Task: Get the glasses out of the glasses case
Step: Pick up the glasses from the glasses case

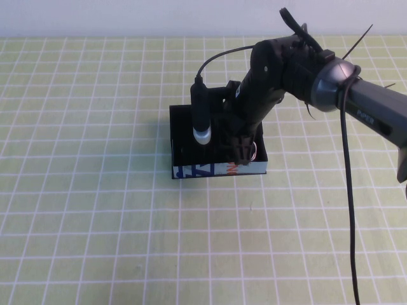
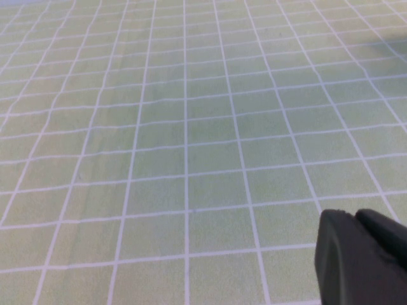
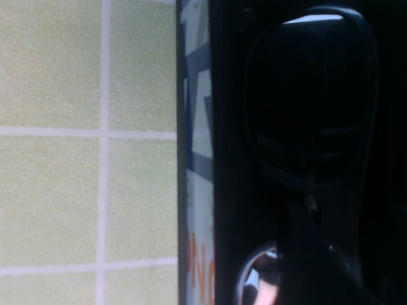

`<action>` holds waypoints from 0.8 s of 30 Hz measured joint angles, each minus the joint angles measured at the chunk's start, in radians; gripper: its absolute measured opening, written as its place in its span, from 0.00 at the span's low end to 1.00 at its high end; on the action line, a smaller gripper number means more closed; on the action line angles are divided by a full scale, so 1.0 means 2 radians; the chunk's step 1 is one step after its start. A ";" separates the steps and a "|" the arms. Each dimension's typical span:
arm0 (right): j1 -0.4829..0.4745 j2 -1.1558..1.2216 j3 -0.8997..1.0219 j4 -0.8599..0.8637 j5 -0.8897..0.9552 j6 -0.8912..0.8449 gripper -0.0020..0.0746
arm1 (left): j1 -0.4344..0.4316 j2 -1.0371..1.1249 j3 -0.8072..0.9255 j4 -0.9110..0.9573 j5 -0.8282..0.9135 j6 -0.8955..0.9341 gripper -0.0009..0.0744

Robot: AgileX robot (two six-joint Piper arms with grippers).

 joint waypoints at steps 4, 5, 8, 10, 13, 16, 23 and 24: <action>0.000 0.000 0.000 -0.002 -0.003 0.000 0.34 | 0.000 0.000 0.000 0.000 0.000 0.000 0.01; 0.000 0.000 0.000 -0.003 -0.006 0.000 0.34 | 0.000 0.000 0.000 0.000 0.000 0.000 0.01; 0.000 0.000 0.000 -0.003 -0.009 0.000 0.34 | 0.000 0.000 0.000 0.000 0.000 0.000 0.01; 0.000 0.000 0.000 -0.003 -0.011 0.000 0.34 | 0.000 0.000 0.000 0.000 0.000 0.000 0.01; 0.000 0.000 0.000 -0.003 -0.011 0.000 0.34 | 0.000 0.000 0.000 0.000 0.000 0.000 0.01; 0.000 0.005 -0.001 -0.003 -0.013 0.000 0.34 | 0.000 0.000 0.000 0.000 0.000 0.000 0.01; 0.000 0.006 -0.002 -0.003 -0.015 0.000 0.34 | 0.000 0.000 0.000 0.000 0.000 0.000 0.01; 0.000 0.007 -0.002 -0.003 -0.015 0.000 0.34 | 0.000 0.000 0.000 0.000 0.000 0.000 0.01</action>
